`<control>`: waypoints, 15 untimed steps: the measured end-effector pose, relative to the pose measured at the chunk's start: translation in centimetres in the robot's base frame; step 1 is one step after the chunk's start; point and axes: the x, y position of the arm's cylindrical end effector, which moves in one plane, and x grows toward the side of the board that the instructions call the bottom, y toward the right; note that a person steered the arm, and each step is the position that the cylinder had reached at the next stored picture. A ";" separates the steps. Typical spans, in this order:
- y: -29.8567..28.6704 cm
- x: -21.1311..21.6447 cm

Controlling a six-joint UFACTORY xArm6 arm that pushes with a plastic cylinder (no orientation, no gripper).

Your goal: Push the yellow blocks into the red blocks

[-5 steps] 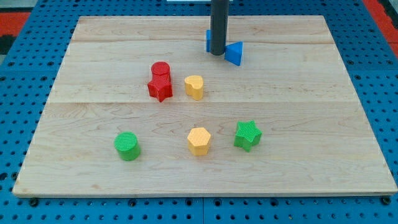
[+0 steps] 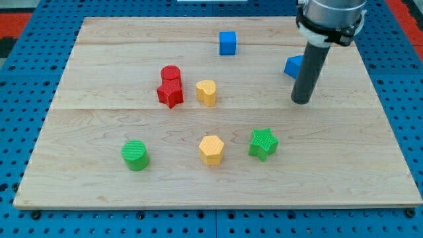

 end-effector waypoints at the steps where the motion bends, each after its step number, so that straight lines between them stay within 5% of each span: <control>1: 2.9 4.1; 2: 6.3 10.9; 3: 1.5 16.9; 4: -8.2 17.6; 6: -13.5 9.3; 8: -16.1 11.9; 9: -20.9 11.0; 11: -20.9 5.7; 12: -21.2 12.8; 13: -19.2 13.5; 15: -17.8 4.5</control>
